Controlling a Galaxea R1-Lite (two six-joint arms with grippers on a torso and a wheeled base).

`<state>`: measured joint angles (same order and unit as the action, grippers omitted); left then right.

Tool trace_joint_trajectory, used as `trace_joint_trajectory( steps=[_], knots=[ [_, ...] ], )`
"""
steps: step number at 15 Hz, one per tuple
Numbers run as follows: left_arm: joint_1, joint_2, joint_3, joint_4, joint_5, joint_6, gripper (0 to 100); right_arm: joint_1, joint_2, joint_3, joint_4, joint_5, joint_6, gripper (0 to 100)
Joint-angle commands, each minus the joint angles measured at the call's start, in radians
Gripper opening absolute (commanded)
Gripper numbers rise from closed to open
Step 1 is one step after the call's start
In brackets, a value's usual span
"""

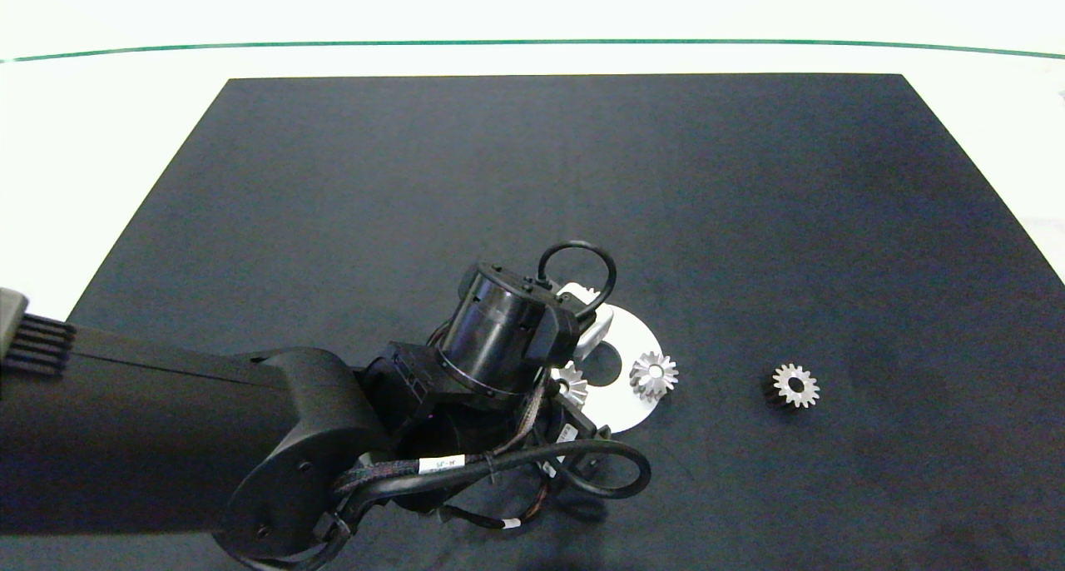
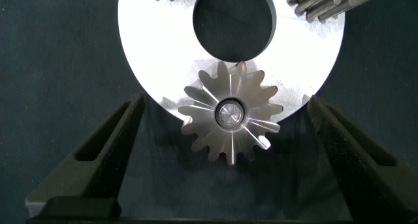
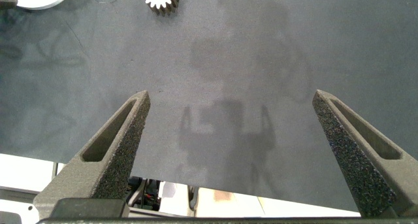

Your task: Remove an incorrectly installed larger gear and replace it with the correct smaller gear

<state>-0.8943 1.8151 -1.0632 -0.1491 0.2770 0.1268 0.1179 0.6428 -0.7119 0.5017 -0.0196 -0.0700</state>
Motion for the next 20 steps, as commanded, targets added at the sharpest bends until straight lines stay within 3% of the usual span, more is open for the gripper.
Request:
trace_joint_trajectory(
  steps=[1, 20],
  knots=[
    [0.000, 0.003, 0.000, -0.001, 0.002, 0.001, 93, 0.000, 0.000, 0.000, 0.003, 0.000, -0.001, 100],
    [-0.008, 0.018, 0.003, -0.009, 0.002, 0.002, 56, 0.000, -0.002, -0.001, 0.003, -0.002, -0.001, 100]
  ],
)
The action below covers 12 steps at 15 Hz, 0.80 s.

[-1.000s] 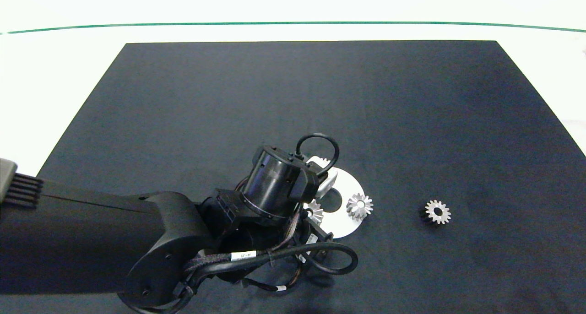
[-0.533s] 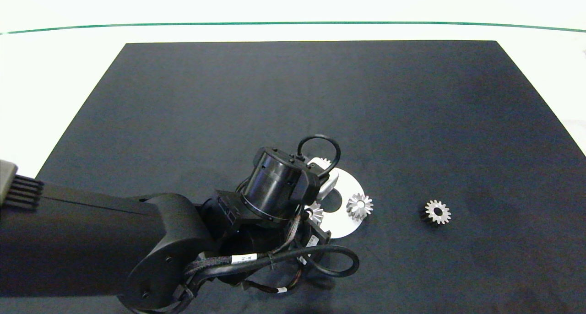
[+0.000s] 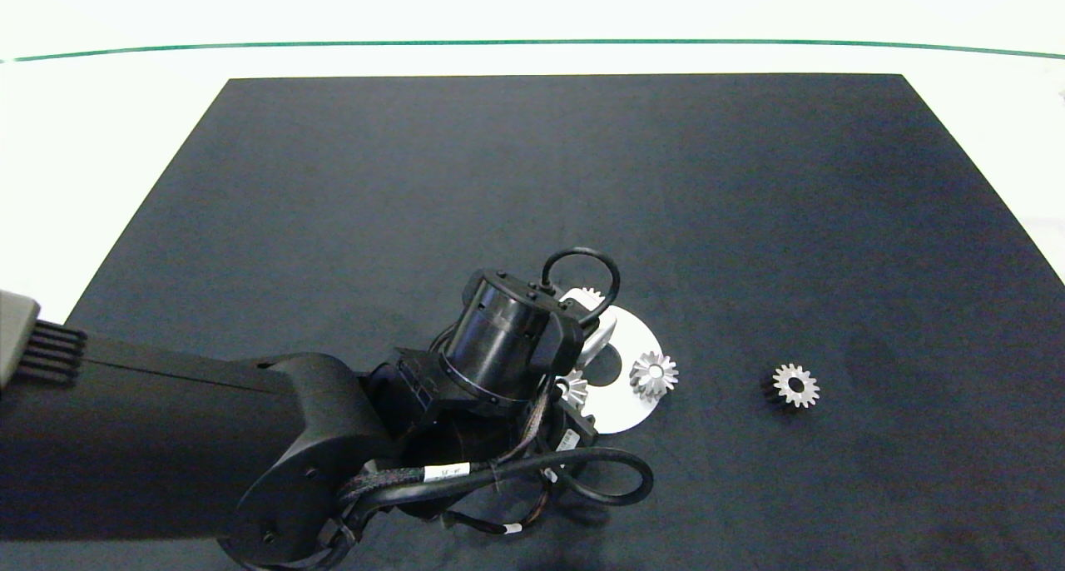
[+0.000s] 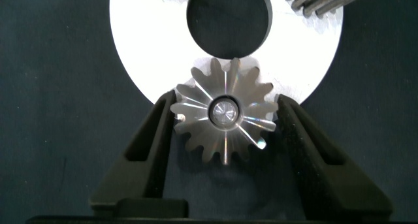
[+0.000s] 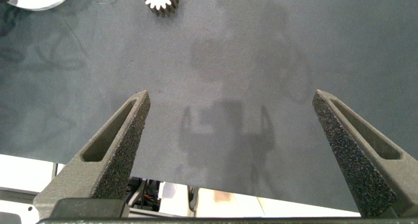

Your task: Remove an incorrectly installed larger gear and replace it with the correct smaller gear

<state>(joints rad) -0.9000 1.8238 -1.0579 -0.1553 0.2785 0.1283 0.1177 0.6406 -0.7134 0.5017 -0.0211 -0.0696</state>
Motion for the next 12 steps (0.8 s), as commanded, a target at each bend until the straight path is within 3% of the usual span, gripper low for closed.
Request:
trace_joint_trajectory(
  steps=[1, 12],
  knots=[
    [-0.002, 0.011, -0.004, -0.006, 0.001, 0.001, 54, 0.000, 0.002, 0.000, 0.003, 0.000, -0.001, 100],
    [-0.002, 0.011, 0.004, -0.004, 0.001, 0.002, 32, 0.000, 0.002, -0.001, 0.003, 0.000, -0.001, 100]
  ],
)
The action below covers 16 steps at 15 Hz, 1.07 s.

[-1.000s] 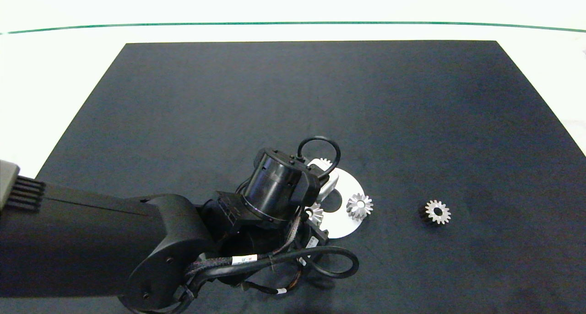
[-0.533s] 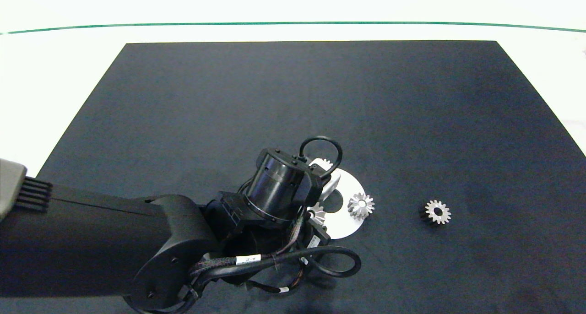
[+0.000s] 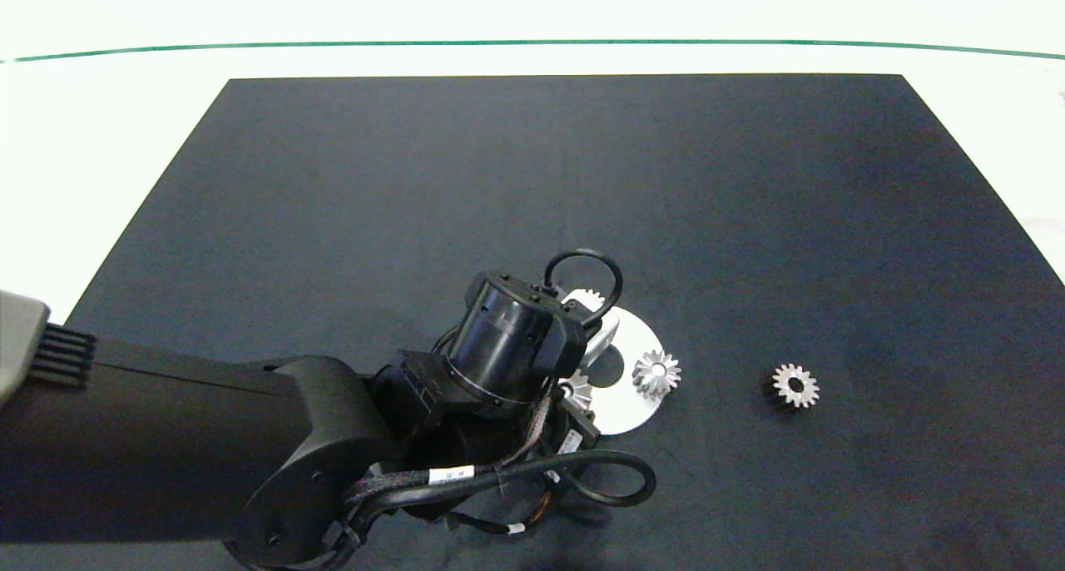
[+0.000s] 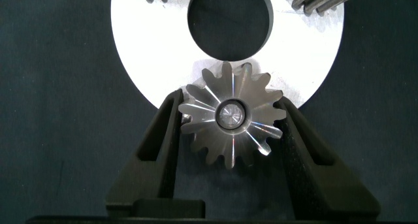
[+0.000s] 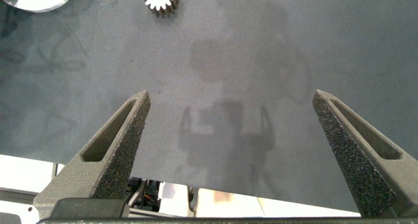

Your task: Remove an incorrectly installed larger gear and replace it with the correct smaller gear

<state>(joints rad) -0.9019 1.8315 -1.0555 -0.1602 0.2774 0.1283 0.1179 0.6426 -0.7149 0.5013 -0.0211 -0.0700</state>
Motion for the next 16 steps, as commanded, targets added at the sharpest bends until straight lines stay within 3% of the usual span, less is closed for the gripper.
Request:
trace_joint_trajectory(
  steps=[1, 4, 16],
  knots=[
    [0.000, 0.003, 0.002, 0.001, 0.002, 0.002, 30, 0.000, 0.000, 0.002, 0.002, 0.000, -0.001, 100],
    [0.000, 0.003, 0.000, 0.001, 0.002, -0.001, 25, 0.000, -0.003, 0.002, 0.003, 0.000, -0.001, 100],
    [-0.012, -0.009, -0.006, 0.011, 0.002, -0.001, 25, 0.000, -0.004, 0.000, 0.002, 0.000, -0.001, 100]
  ],
)
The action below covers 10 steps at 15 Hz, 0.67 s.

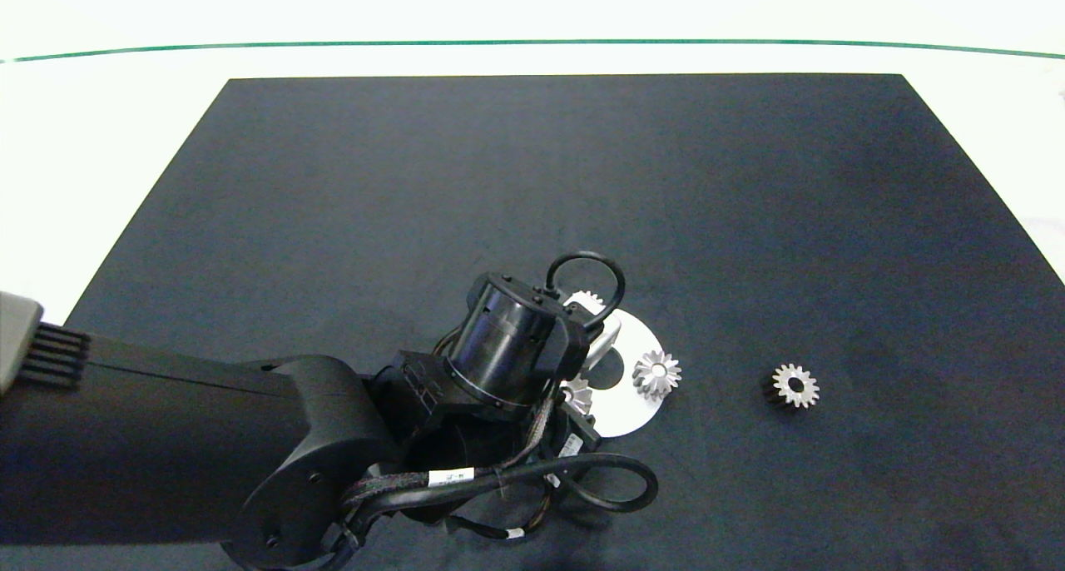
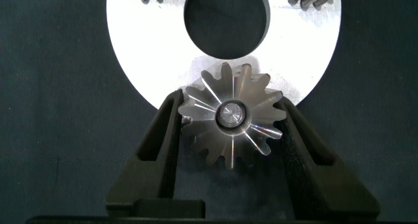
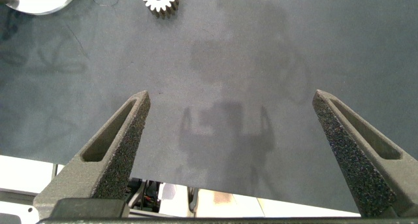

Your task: Remove an incorrectly installed larger gear and replace it with the correct smaller gear

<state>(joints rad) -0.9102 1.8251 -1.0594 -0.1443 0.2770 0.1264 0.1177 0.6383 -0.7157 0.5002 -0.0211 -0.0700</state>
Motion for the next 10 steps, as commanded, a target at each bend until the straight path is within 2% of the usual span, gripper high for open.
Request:
trace_joint_trajectory(
  steps=[1, 10],
  knots=[
    [-0.004, -0.003, -0.002, -0.005, 0.002, 0.001, 25, 0.000, 0.000, 0.001, 0.003, 0.000, -0.001, 100],
    [-0.009, -0.012, -0.002, -0.003, 0.002, 0.002, 25, 0.000, 0.000, -0.001, 0.003, 0.000, -0.001, 100]
  ],
)
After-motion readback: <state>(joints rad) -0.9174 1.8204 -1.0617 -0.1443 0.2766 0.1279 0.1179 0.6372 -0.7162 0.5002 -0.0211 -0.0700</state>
